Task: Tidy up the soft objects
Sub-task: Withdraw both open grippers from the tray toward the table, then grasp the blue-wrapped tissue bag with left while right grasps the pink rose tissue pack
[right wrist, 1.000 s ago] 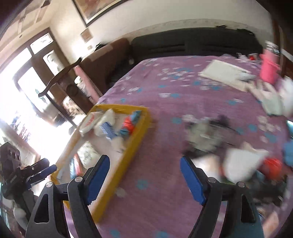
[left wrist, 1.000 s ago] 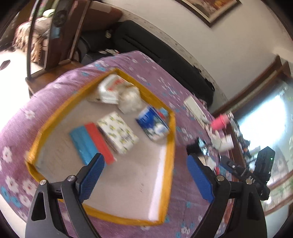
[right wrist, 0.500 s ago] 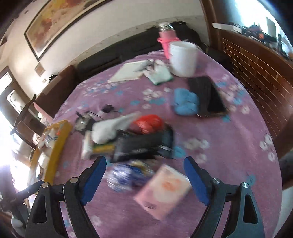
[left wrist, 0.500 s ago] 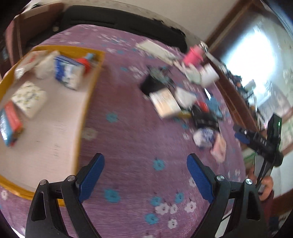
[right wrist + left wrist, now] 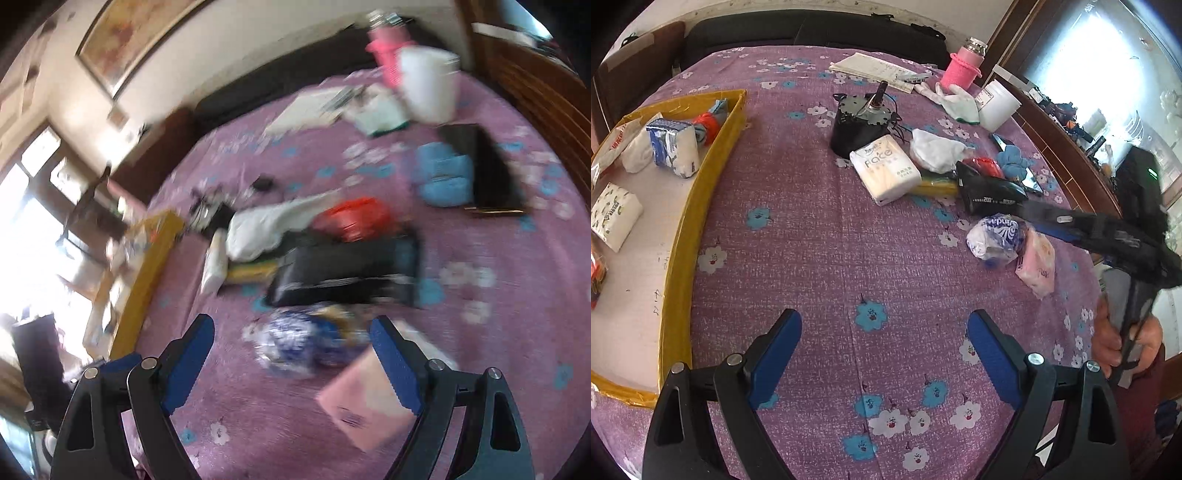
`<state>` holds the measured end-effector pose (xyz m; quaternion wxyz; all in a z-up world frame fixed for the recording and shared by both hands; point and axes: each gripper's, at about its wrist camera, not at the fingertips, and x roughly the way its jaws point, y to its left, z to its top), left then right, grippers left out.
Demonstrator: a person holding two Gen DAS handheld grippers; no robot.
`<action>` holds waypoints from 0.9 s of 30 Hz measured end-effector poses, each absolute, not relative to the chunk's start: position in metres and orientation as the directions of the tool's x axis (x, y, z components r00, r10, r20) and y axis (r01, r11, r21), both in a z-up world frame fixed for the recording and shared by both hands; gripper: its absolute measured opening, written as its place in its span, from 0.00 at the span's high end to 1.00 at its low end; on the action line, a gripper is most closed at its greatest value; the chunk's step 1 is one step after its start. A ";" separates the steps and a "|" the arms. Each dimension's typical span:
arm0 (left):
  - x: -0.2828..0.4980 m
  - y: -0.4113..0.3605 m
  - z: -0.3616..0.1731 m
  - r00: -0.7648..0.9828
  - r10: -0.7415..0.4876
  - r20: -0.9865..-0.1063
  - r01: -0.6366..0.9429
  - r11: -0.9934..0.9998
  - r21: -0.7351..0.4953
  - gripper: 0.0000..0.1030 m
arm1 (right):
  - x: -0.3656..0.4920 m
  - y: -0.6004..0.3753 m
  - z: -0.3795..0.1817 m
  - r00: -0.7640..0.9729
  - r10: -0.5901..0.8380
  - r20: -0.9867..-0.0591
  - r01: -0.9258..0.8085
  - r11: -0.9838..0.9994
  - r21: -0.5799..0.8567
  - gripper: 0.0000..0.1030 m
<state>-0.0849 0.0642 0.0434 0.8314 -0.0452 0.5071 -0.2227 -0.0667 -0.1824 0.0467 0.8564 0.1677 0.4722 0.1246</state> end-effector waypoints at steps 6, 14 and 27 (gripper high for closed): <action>-0.089 0.063 0.045 0.416 -0.384 -0.824 0.346 0.905 -0.247 0.12 | -0.065 -0.135 0.034 0.362 0.606 -0.708 -0.229 0.795 0.562 0.12; -0.079 0.051 0.043 0.428 -0.371 -0.824 0.394 0.897 -0.200 0.12 | -0.110 -0.181 0.062 0.514 0.488 -0.705 -0.160 0.862 0.480 0.13; -0.049 -0.046 0.010 0.409 -0.268 -0.872 0.495 0.868 -0.034 0.12 | -0.135 -0.256 0.019 0.495 0.349 -0.796 0.164 0.862 0.480 0.13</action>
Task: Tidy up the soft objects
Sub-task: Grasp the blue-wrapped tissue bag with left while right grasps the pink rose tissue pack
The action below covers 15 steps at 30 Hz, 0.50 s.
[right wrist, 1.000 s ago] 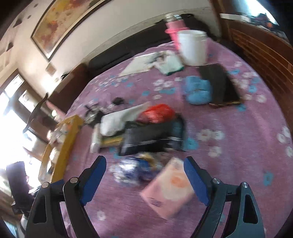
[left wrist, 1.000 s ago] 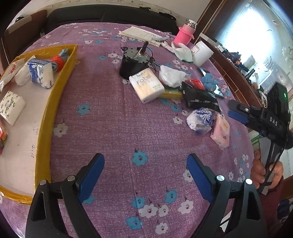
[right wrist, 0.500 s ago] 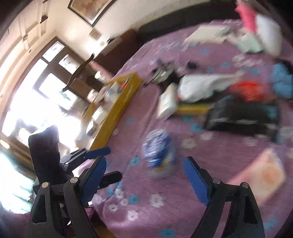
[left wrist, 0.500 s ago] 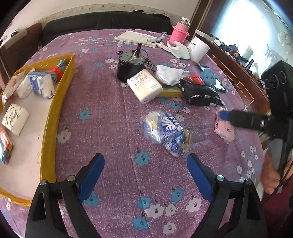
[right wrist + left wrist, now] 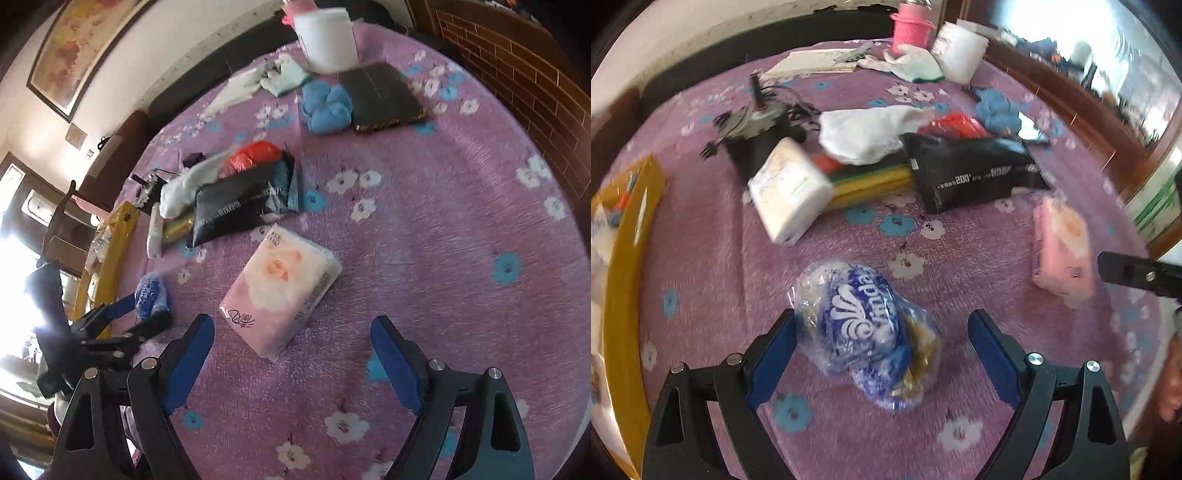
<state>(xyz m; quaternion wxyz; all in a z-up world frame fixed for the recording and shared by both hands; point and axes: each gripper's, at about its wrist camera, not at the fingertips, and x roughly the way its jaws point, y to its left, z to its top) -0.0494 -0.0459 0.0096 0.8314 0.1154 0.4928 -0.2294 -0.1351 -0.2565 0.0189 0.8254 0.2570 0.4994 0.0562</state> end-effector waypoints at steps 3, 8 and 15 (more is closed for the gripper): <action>-0.051 -0.041 0.011 0.436 -0.293 -0.851 0.499 0.865 -0.043 0.29 | -0.121 -0.243 0.019 0.496 0.356 -0.792 0.159 0.860 0.486 0.13; -0.049 -0.010 0.019 0.422 -0.355 -0.834 0.472 0.872 -0.132 0.49 | -0.106 -0.226 0.018 0.493 0.291 -0.820 0.171 0.892 0.419 0.13; -0.063 0.027 0.037 0.443 -0.431 -0.786 0.435 0.870 -0.231 0.48 | -0.098 -0.191 0.014 0.491 0.087 -0.867 0.203 0.956 0.211 0.12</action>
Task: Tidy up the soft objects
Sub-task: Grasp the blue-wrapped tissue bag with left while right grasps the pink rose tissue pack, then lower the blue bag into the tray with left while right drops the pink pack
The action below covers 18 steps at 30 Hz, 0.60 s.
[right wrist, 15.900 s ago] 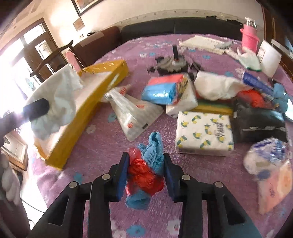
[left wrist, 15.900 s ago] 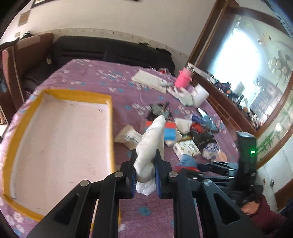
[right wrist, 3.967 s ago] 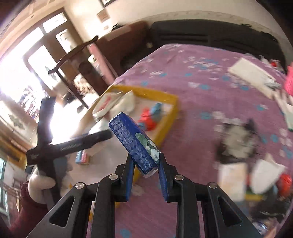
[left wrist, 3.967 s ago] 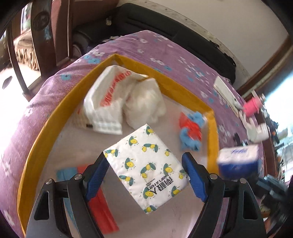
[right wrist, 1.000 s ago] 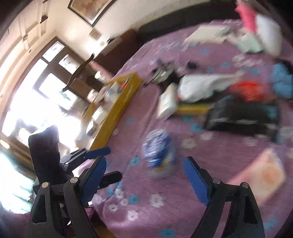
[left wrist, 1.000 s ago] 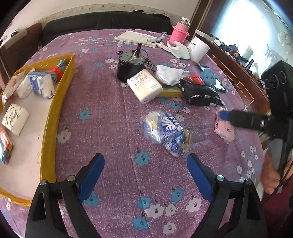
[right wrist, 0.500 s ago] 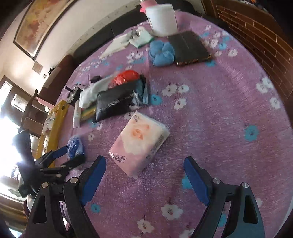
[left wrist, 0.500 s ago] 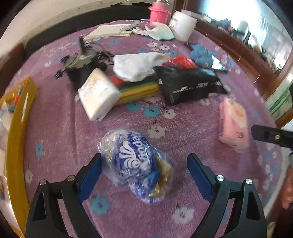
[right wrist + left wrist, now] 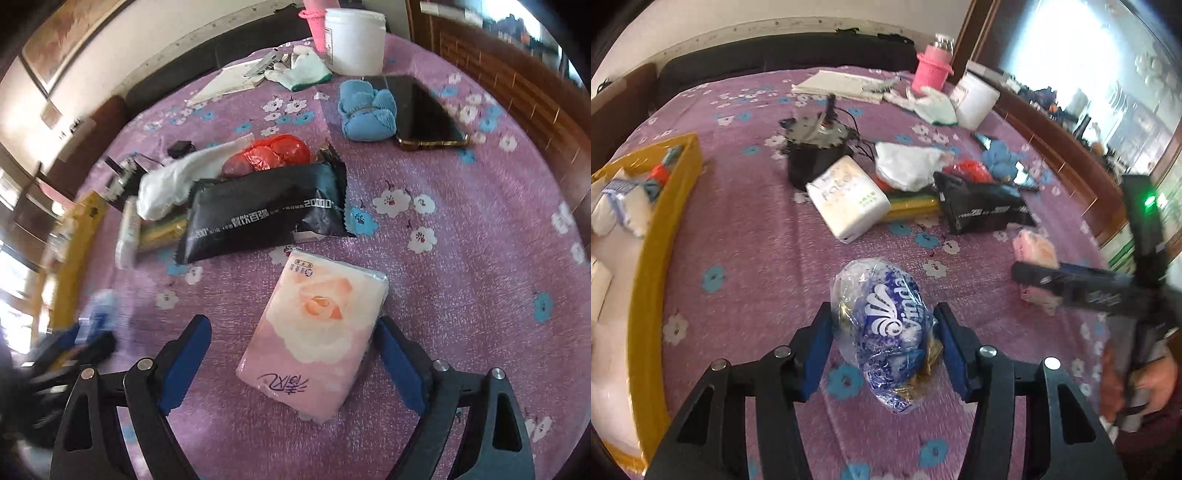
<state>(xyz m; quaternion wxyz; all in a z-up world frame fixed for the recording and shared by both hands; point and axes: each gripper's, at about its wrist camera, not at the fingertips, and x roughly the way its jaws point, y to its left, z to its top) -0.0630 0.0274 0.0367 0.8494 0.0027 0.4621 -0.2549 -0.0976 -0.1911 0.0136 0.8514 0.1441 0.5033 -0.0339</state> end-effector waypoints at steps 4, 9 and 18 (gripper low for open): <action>-0.075 0.052 0.050 0.462 -0.461 -0.757 0.419 0.866 -0.272 0.48 | -0.106 -0.182 0.016 0.501 0.041 -0.864 0.181 0.972 0.151 0.38; -0.082 0.107 0.070 0.516 -0.465 -0.719 0.354 0.881 -0.315 0.48 | -0.119 -0.175 0.030 0.533 0.074 -0.843 0.132 0.977 0.169 0.41; -0.067 0.211 0.072 0.610 -0.325 -0.723 0.133 0.941 -0.311 0.48 | -0.110 -0.095 0.077 0.608 0.237 -0.758 -0.096 0.969 0.226 0.41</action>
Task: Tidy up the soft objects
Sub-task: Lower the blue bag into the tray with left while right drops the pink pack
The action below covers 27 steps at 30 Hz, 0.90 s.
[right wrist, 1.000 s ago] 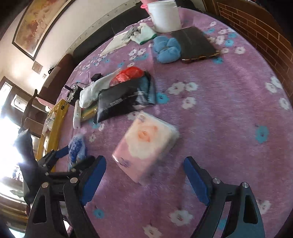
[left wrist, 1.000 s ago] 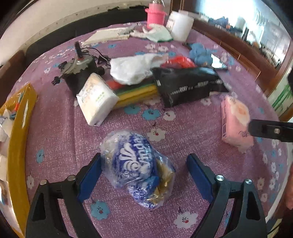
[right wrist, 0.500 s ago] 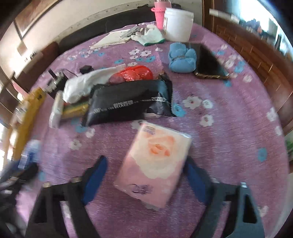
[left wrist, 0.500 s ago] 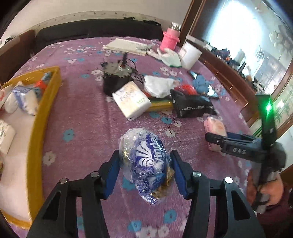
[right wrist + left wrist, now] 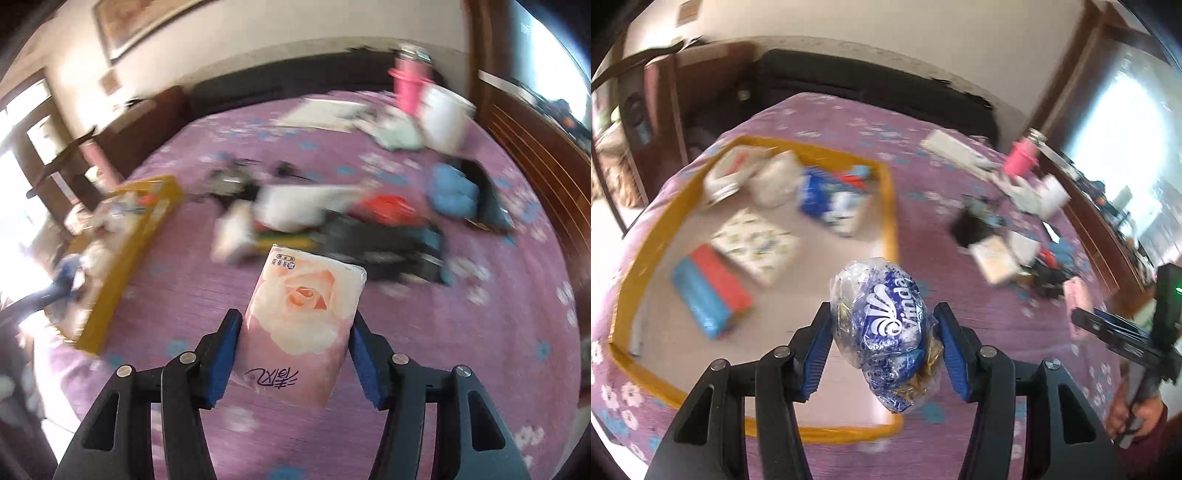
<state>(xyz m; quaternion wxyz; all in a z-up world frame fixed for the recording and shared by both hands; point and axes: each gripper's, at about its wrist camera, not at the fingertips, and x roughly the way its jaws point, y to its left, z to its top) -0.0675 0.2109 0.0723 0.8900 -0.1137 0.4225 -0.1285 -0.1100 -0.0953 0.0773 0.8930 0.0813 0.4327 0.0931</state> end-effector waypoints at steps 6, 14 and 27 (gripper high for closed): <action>-0.042 0.244 0.049 0.582 -0.282 -0.763 0.048 0.948 -0.314 0.48 | -0.081 -0.012 0.095 0.561 0.368 -0.742 -0.281 0.927 0.248 0.40; -0.028 0.258 0.036 0.574 -0.310 -0.758 0.039 0.935 -0.353 0.47 | -0.034 0.082 0.107 0.463 0.473 -0.749 -0.454 0.853 0.257 0.40; -0.030 0.291 0.029 0.593 -0.391 -0.704 0.006 0.876 -0.482 0.40 | 0.044 0.157 0.066 0.293 0.484 -0.825 -0.489 0.817 0.306 0.40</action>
